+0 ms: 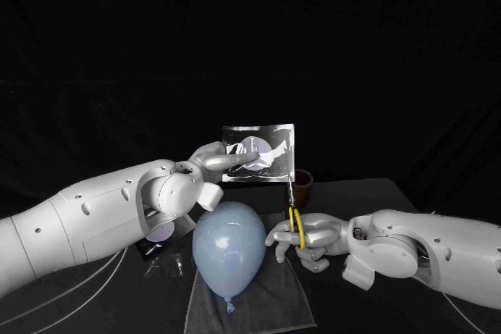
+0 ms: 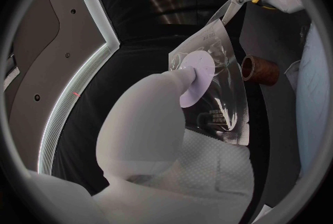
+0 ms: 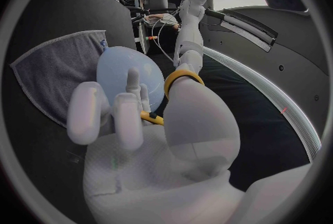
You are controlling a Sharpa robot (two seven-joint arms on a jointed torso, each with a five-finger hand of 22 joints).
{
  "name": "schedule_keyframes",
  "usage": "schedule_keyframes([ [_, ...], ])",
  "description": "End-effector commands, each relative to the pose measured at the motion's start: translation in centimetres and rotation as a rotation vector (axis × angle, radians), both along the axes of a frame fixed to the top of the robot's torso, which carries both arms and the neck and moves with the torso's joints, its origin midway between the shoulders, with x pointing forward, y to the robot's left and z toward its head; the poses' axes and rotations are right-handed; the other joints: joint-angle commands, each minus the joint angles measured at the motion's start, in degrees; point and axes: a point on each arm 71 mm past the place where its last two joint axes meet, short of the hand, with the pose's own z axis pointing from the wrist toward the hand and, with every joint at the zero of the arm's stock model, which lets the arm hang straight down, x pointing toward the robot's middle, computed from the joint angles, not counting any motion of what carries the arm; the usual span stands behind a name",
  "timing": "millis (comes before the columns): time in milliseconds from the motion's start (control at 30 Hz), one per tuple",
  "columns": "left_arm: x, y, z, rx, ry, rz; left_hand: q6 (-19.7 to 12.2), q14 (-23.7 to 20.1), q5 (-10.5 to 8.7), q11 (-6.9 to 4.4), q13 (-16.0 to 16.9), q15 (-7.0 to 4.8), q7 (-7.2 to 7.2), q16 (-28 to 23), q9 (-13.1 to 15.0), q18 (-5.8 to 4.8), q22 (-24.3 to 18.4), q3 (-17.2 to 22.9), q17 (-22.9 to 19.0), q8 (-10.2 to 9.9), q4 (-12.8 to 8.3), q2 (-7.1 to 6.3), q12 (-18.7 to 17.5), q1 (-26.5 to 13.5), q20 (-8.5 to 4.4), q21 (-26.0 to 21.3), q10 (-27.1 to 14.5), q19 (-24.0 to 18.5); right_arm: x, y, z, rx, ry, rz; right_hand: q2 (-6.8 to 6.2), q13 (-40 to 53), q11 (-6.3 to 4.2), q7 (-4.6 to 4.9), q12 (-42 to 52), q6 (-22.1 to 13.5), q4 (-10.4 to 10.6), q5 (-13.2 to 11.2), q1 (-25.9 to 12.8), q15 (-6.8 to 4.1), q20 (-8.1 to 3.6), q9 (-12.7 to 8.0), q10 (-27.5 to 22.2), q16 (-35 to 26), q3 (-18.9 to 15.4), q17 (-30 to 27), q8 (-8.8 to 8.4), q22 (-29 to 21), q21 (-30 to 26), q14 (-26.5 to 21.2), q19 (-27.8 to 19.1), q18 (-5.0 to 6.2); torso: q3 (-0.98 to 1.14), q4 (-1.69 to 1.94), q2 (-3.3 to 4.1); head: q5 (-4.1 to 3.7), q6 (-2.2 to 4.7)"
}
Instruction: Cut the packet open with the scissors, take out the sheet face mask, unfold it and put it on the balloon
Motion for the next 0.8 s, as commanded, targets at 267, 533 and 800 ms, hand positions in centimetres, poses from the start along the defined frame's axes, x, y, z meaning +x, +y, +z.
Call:
schedule_keyframes([
  [267, -0.11, -0.21, 0.15, -0.005, -0.005, -0.02, 0.38, 0.56, 0.19, 0.18, 0.05, 0.0, 0.1, -0.34, 1.36, 0.76, 0.01, 0.28, 0.1, 0.18, 0.11, 0.53, -0.25, -0.23, 0.01, -0.02, 0.39, -0.35, 0.43, 0.02, 0.88, 0.007, -0.044, -0.002, 0.9, -0.25, -0.02, -0.33, 0.22, -13.92, -0.09, -0.21, 0.4, 0.43, 0.48, -0.8, 0.5, -0.32, -1.09, -0.15, -0.04, 4.3, 0.35, 0.2, -0.16, 0.4, -0.04, -0.03, 0.0, -0.18, 0.23],
  [533, -0.16, -0.33, 0.11, -0.004, -0.001, -0.025, 0.41, 0.61, 0.19, 0.17, 0.06, -0.01, 0.1, -0.34, 1.38, 0.78, 0.02, 0.36, 0.13, 0.2, 0.02, 0.51, -0.24, -0.35, 0.02, 0.0, 0.43, -0.33, 0.73, 0.08, 1.1, 0.003, -0.058, -0.004, 1.21, -0.36, -0.02, -0.18, 0.29, -13.27, -0.11, -0.2, 0.61, 0.43, 0.48, -1.25, 0.49, -0.36, -1.54, -0.29, -0.2, 4.28, 0.29, 0.16, -0.23, 0.42, -0.01, 0.04, 0.04, -0.15, 0.2],
  [800, -0.21, -0.44, 0.07, -0.004, 0.001, -0.029, 0.41, 0.61, 0.19, 0.17, 0.06, -0.01, 0.1, -0.34, 1.38, 0.78, 0.02, 0.36, 0.13, 0.2, 0.02, 0.51, -0.24, -0.35, 0.02, 0.0, 0.43, -0.33, 1.04, 0.05, 1.23, 0.001, -0.067, -0.011, 1.58, -0.44, -0.05, 0.07, 0.47, -12.57, -0.14, -0.21, 0.9, 0.42, 0.48, -1.81, 0.6, -0.4, -2.1, -0.45, -0.45, 4.37, 0.42, 0.11, -0.21, 0.4, -0.01, -0.01, 0.01, -0.19, 0.14],
])
